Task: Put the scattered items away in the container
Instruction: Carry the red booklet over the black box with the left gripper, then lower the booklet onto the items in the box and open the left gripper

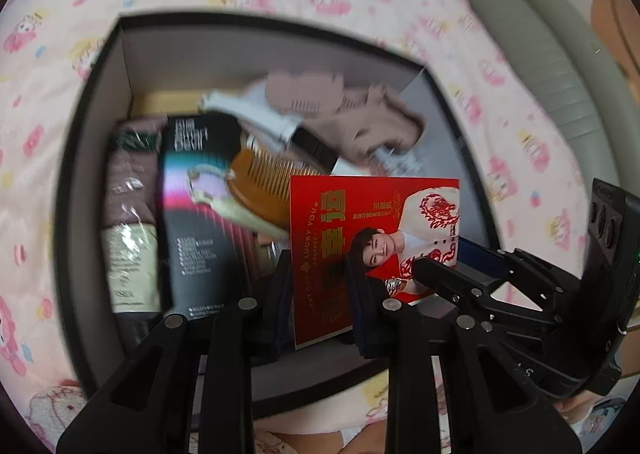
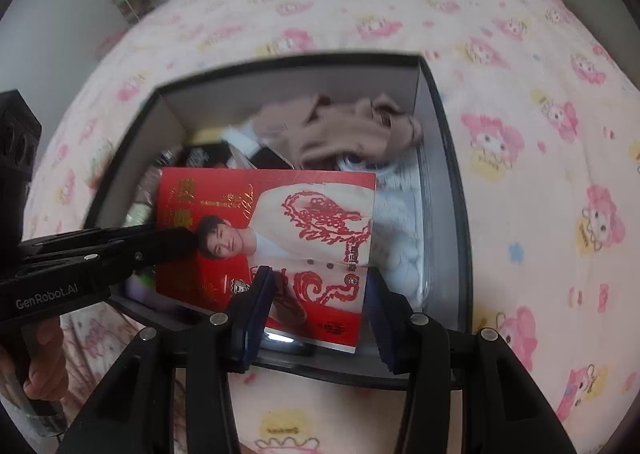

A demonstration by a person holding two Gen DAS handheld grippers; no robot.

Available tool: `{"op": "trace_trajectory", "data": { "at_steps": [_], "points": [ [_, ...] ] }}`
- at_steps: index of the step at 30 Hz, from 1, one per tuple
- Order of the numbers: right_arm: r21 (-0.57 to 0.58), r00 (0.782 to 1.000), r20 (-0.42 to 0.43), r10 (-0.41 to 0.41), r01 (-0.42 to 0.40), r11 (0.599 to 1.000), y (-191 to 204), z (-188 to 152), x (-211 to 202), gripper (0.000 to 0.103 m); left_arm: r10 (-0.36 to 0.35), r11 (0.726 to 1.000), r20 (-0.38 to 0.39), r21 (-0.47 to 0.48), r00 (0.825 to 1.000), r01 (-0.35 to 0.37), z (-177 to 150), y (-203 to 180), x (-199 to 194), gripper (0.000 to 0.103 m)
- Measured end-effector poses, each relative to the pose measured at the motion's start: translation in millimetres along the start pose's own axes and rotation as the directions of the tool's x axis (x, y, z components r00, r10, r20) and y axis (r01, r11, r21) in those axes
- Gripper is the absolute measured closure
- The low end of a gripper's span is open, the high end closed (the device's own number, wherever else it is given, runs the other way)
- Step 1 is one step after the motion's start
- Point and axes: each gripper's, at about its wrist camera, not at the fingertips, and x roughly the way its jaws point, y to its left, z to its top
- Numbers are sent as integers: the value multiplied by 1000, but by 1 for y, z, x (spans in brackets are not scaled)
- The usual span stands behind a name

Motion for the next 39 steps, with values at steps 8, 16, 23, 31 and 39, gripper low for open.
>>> {"op": "trace_trajectory", "data": {
  "at_steps": [8, 16, 23, 31, 39],
  "points": [
    [-19, 994, 47, -96, 97, 995, 4, 12, -6, 60, 27, 999, -52, 25, 998, -25, -1, -1, 2, 62],
    [-46, 997, 28, -72, 73, 996, 14, 29, 7, 60, -30, 998, -34, -54, 999, 28, 1, 15, 7, 72],
    [-28, 993, 25, -118, 118, 993, 10, 13, -1, 60, -104, 995, -46, -13, 993, 104, -6, -7, 16, 78],
    [-1, 992, 82, -99, 99, 995, 8, 7, -13, 60, -140, 988, 22, -63, 990, 141, -2, 6, 2, 78],
    [7, 999, 21, -49, 48, 999, 6, 0, 1, 64, -142, 989, -43, -57, 989, 140, -6, 5, 20, 81]
  ]
}}
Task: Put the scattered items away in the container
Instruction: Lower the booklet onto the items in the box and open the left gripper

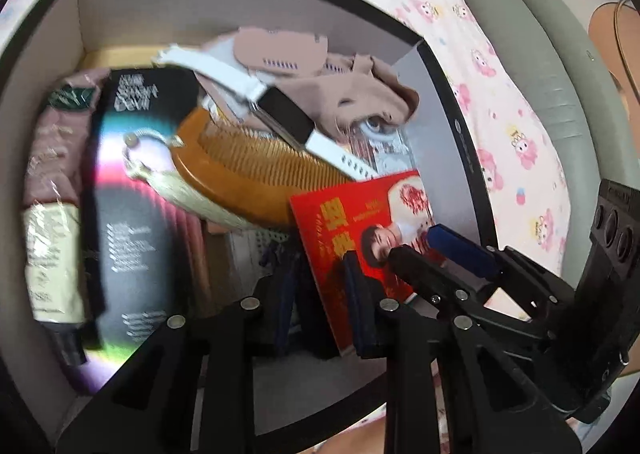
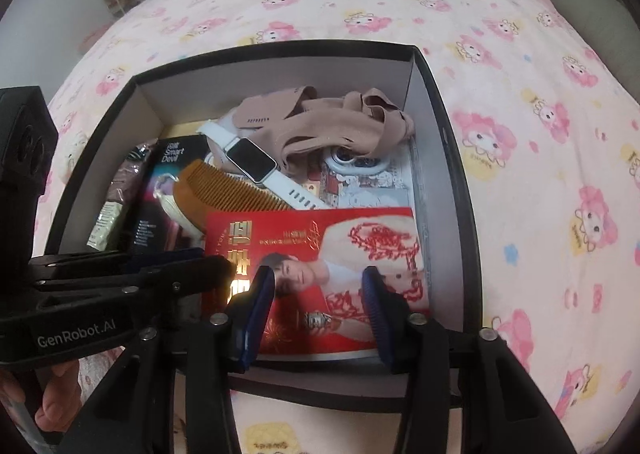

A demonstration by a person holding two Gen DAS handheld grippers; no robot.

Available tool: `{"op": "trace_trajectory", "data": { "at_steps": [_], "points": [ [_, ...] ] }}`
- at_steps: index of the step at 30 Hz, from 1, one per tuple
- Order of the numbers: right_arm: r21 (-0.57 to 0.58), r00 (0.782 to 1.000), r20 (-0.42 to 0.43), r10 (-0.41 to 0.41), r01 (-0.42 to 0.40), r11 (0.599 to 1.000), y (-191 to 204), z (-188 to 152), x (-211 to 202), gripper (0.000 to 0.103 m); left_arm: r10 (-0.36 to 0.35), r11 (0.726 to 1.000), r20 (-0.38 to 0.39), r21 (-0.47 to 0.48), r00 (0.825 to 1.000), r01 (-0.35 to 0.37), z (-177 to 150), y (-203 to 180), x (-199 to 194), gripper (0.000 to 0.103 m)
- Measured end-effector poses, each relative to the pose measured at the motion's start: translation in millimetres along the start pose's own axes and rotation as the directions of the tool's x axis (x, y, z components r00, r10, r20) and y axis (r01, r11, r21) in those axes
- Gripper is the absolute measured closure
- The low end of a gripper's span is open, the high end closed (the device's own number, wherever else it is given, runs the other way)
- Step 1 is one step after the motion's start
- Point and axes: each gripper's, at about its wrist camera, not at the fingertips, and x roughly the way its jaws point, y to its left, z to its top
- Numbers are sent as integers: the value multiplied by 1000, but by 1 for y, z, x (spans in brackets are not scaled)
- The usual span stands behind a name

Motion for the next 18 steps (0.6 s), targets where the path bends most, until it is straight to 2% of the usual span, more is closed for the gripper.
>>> {"op": "trace_trajectory", "data": {
  "at_steps": [3, 5, 8, 12, 18],
  "points": [
    [37, 1000, -12, 26, -26, 999, -2, -7, -3, 64, 11, 999, 16, 51, 1000, -12, -4, -9, -6, 79],
    [53, 1000, 16, 21, -22, 998, -2, -11, -16, 64, 25, 995, 59, 99, 998, -31, -6, -20, -16, 67],
    [86, 998, 59, 6, -11, 996, -2, -16, -41, 60, 34, 988, 139, 147, 990, -54, -14, -36, -42, 56],
    [96, 987, 158, -12, -3, 995, 6, -23, -82, 51, 34, 977, 229, 196, 973, -80, -27, -58, -79, 54],
    [67, 967, 254, -34, 17, 998, 20, -32, -125, 50, 57, 952, 309, 270, 950, -145, -52, -81, -123, 54]
  ]
}}
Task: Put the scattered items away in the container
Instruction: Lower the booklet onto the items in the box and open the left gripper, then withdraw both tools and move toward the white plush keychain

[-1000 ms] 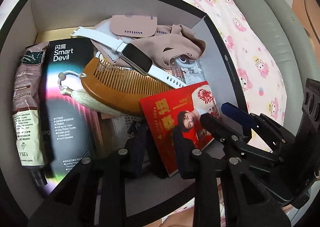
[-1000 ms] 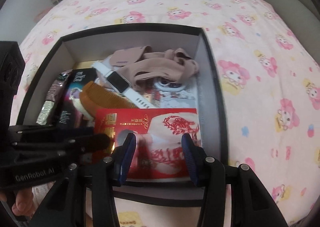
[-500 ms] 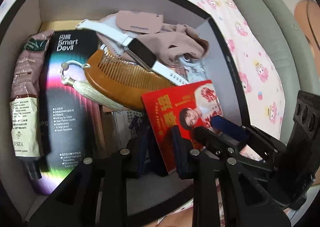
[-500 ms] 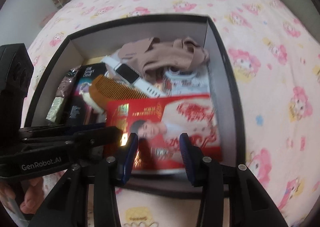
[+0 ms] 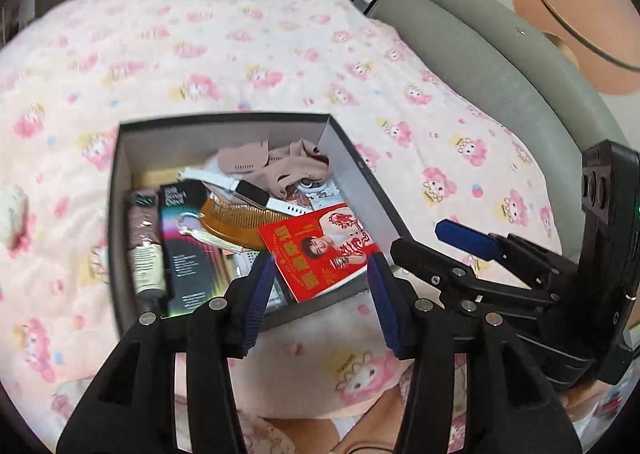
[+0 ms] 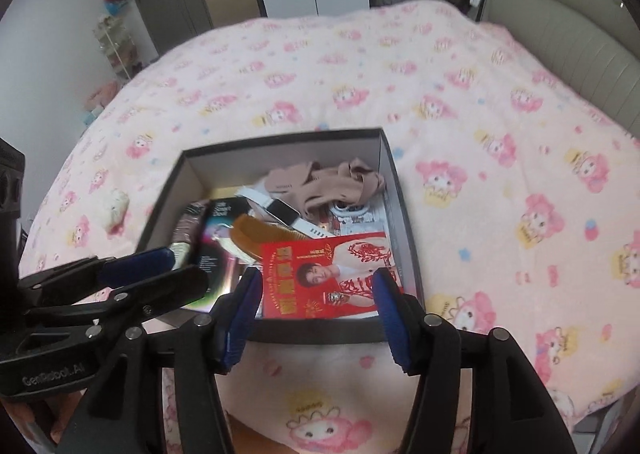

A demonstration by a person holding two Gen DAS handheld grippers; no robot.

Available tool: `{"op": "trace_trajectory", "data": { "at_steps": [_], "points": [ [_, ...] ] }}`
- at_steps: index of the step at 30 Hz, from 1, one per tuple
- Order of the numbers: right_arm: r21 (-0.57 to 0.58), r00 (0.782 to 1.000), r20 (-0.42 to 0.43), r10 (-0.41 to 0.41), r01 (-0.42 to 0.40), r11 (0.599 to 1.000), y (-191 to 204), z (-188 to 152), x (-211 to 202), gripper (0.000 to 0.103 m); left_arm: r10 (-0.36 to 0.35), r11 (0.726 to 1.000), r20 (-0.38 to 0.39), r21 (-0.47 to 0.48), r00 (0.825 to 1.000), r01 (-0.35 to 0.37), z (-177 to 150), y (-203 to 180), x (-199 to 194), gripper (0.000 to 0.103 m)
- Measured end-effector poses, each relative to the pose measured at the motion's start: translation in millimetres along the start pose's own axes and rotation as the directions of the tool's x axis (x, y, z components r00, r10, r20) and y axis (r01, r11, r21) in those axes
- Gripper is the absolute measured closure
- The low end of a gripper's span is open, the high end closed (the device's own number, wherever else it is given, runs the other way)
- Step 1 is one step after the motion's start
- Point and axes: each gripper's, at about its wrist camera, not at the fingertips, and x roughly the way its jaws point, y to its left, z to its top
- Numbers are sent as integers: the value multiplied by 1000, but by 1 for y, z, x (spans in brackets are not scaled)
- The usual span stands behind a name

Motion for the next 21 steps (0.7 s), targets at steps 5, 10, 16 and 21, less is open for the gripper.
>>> {"op": "trace_trajectory", "data": {
  "at_steps": [5, 10, 16, 21],
  "points": [
    [-11, 999, 42, 4, -3, 1000, 11, -6, -26, 50, 14, 1000, 32, 18, 999, -14, -10, -9, -29, 54],
    [-54, 995, 95, -14, 19, 998, 26, -12, -53, 50, 27, 999, 70, 36, 997, -29, -21, -14, -58, 53],
    [-61, 992, 123, -9, 17, 998, 39, -22, -71, 50, 56, 996, 99, 66, 994, -63, -32, -19, -80, 54],
    [-78, 990, 141, -10, 21, 997, 54, -29, -81, 50, 68, 995, 105, 69, 992, -75, -39, -14, -96, 53]
  ]
}}
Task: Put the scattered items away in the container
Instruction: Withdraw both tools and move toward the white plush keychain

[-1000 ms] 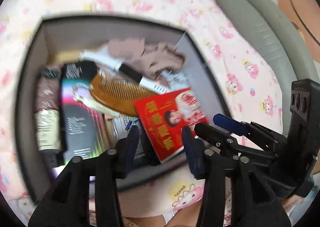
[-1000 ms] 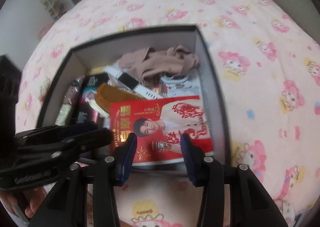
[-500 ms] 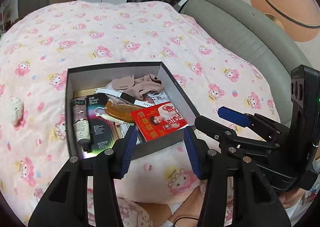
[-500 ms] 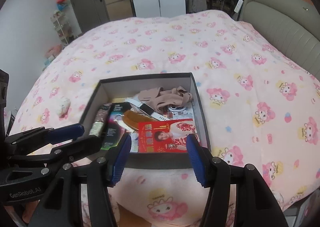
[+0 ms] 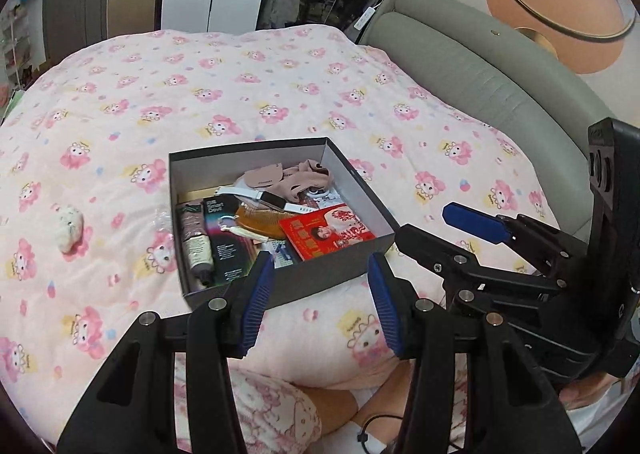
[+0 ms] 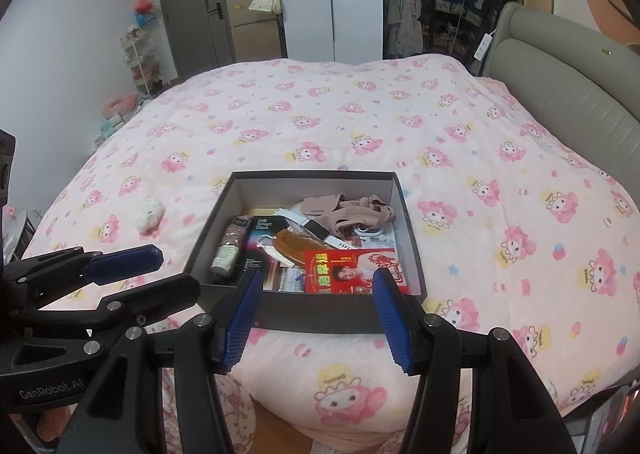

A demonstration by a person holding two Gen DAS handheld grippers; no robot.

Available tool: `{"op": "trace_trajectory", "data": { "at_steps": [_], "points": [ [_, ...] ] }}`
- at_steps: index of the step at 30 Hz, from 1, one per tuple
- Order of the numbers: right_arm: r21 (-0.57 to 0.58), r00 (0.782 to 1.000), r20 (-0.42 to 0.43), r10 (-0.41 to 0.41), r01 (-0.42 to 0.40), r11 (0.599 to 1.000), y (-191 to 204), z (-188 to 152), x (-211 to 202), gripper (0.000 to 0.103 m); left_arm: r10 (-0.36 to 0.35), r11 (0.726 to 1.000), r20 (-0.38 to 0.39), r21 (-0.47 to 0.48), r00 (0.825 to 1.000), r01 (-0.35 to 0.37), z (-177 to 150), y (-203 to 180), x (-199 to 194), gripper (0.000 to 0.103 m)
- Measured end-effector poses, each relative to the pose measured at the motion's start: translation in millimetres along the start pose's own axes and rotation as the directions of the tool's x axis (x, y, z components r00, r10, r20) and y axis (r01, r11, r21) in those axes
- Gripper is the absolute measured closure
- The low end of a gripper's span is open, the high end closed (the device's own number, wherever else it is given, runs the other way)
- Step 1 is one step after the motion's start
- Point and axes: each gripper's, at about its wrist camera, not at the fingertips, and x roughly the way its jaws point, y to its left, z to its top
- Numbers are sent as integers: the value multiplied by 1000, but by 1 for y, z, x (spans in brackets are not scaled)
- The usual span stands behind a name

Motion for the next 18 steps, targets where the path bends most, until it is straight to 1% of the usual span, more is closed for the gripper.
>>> {"op": "trace_trajectory", "data": {
  "at_steps": [4, 8, 13, 18],
  "points": [
    [-45, 999, 32, -9, 11, 999, 19, 1, -10, 50, 22, 1000, 24, -2, 999, -22, -4, 8, -18, 53],
    [-87, 999, 51, 5, 0, 996, 42, 5, -14, 50, 49, 998, 44, -32, 998, -47, -10, 24, -34, 54],
    [-138, 998, 43, 45, -38, 990, 72, 9, -10, 50, 90, 993, 59, -75, 994, -86, -21, 49, -51, 54],
    [-199, 996, 28, 90, -83, 976, 112, 15, -2, 50, 137, 983, 70, -134, 988, -126, -31, 84, -71, 54]
  ]
}}
